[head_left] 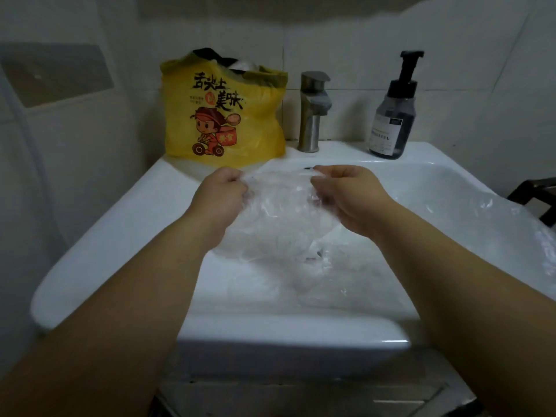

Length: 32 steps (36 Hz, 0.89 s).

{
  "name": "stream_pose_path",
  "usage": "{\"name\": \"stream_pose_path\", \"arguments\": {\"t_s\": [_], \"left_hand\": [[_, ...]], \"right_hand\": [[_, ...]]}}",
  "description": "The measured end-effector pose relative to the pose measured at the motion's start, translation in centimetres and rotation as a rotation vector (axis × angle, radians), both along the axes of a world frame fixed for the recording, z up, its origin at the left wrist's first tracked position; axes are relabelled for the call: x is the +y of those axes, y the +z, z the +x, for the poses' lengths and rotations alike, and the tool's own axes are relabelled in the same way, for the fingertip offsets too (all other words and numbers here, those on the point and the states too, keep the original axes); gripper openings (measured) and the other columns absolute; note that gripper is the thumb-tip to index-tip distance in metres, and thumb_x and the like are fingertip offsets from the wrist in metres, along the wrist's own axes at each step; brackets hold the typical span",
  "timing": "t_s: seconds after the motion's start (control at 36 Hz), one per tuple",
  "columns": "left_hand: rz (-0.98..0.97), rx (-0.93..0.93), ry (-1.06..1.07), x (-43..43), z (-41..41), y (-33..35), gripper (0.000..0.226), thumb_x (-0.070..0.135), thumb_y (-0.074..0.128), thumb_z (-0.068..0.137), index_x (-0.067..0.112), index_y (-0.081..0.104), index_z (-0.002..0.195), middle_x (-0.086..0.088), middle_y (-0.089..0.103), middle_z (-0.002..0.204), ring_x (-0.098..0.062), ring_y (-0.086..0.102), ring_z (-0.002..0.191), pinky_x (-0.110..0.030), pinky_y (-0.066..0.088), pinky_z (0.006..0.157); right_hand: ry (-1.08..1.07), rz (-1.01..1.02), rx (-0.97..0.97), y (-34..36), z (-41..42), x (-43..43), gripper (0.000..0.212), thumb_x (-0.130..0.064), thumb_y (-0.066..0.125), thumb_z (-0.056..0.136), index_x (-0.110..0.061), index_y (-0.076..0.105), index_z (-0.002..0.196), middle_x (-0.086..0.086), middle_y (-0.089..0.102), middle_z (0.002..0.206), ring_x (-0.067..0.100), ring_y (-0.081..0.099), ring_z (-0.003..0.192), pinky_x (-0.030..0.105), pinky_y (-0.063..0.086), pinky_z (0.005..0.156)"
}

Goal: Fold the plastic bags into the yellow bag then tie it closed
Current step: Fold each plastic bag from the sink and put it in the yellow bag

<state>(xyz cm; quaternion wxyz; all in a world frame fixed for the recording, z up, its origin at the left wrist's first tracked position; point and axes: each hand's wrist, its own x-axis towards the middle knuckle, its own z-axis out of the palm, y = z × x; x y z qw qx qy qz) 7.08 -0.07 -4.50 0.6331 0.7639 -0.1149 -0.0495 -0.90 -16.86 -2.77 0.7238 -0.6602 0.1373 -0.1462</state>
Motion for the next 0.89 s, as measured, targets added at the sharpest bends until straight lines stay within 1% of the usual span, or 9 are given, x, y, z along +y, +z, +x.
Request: {"name": "stream_pose_path", "arguments": {"t_s": [0.14, 0.28, 0.36, 0.42, 0.53, 0.58, 0.67, 0.78, 0.89], "left_hand": [[-0.19, 0.13, -0.058, -0.3, -0.6, 0.3, 0.029, -0.007, 0.038, 0.089, 0.008, 0.052, 0.069, -0.009, 0.059, 0.069, -0.019, 0.057, 0.063, -0.03, 0.037, 0.058], [-0.346, 0.327, -0.125, -0.3, -1.0, 0.8, 0.027, -0.006, 0.036, 0.081, 0.009, 0.049, 0.062, -0.002, 0.045, 0.053, -0.015, 0.043, 0.047, -0.022, 0.04, 0.044], [-0.374, 0.379, -0.163, -0.2, -1.2, 1.0, 0.025, 0.005, 0.042, 0.086, 0.014, 0.044, 0.063, 0.001, 0.042, 0.05, -0.012, 0.039, 0.04, -0.015, 0.034, 0.038], [-0.353, 0.374, -0.215, -0.2, -1.3, 1.1, 0.029, 0.015, 0.051, 0.089, 0.016, 0.05, 0.06, 0.005, 0.046, 0.046, -0.011, 0.043, 0.041, -0.017, 0.033, 0.042], [-0.147, 0.275, -0.241, -0.3, -0.8, 0.5, 0.016, 0.025, 0.074, 0.082, 0.012, 0.072, 0.09, -0.005, 0.071, 0.079, -0.025, 0.065, 0.072, -0.032, 0.047, 0.067], [-0.156, 0.305, -0.222, -0.1, -0.5, 0.5, 0.051, 0.029, 0.077, 0.08, 0.006, 0.061, 0.123, -0.011, 0.069, 0.113, -0.027, 0.065, 0.096, -0.036, 0.049, 0.079], [-0.218, 0.28, -0.244, 0.1, -0.3, 0.8, 0.074, 0.037, 0.077, 0.079, 0.007, 0.047, 0.139, -0.005, 0.067, 0.12, -0.017, 0.065, 0.101, -0.027, 0.051, 0.077], [-0.229, 0.219, -0.259, 0.2, -0.7, 1.0, 0.024, 0.031, 0.058, 0.096, 0.016, 0.063, 0.114, 0.0, 0.073, 0.102, -0.014, 0.069, 0.091, -0.03, 0.056, 0.085], [-0.238, 0.165, -0.242, 0.4, -1.3, 1.1, 0.02, 0.033, 0.053, 0.099, 0.02, 0.065, 0.108, 0.001, 0.073, 0.104, -0.014, 0.069, 0.098, -0.03, 0.055, 0.084]], "right_hand": [[-0.133, -0.13, 0.071, -0.2, 0.2, 0.6, 0.015, -0.016, 0.061, 0.093, -0.001, 0.064, 0.092, 0.017, 0.061, 0.079, 0.019, 0.058, 0.065, 0.032, 0.056, 0.064], [-0.173, 0.057, 0.192, 0.4, -0.1, 0.5, 0.014, -0.022, 0.058, 0.092, -0.008, 0.062, 0.095, 0.028, 0.062, 0.112, 0.039, 0.062, 0.105, 0.054, 0.046, 0.098], [-0.17, 0.217, 0.186, 0.5, -0.4, 0.1, 0.01, -0.018, 0.057, 0.087, -0.009, 0.06, 0.085, 0.014, 0.057, 0.094, 0.028, 0.057, 0.089, 0.04, 0.051, 0.094], [-0.118, 0.304, 0.165, 0.6, -0.5, -0.1, 0.011, -0.016, 0.05, 0.085, -0.01, 0.051, 0.076, 0.01, 0.05, 0.083, 0.024, 0.054, 0.077, 0.032, 0.048, 0.073], [-0.004, 0.47, 0.116, 0.8, -0.9, 0.0, 0.01, -0.012, 0.048, 0.07, -0.014, 0.041, 0.063, 0.005, 0.043, 0.068, 0.019, 0.049, 0.058, 0.028, 0.045, 0.064], [0.019, 0.545, 0.074, 1.1, -1.3, 0.1, 0.017, -0.012, 0.048, 0.075, -0.013, 0.044, 0.059, 0.005, 0.046, 0.064, 0.019, 0.05, 0.056, 0.03, 0.046, 0.068], [0.039, 0.51, 0.033, 1.3, -1.8, 0.3, 0.034, -0.026, 0.05, 0.093, -0.006, 0.059, 0.067, 0.007, 0.061, 0.059, 0.019, 0.06, 0.057, 0.032, 0.051, 0.069], [0.06, 0.396, 0.074, 1.1, -1.7, 0.8, 0.042, -0.049, 0.055, 0.091, -0.009, 0.065, 0.096, 0.009, 0.074, 0.077, 0.021, 0.071, 0.072, 0.033, 0.056, 0.072], [0.134, 0.375, 0.133, 0.6, -1.7, 0.8, 0.065, -0.066, 0.043, 0.088, -0.009, 0.066, 0.109, 0.013, 0.072, 0.104, 0.03, 0.07, 0.096, 0.042, 0.055, 0.08]]}}
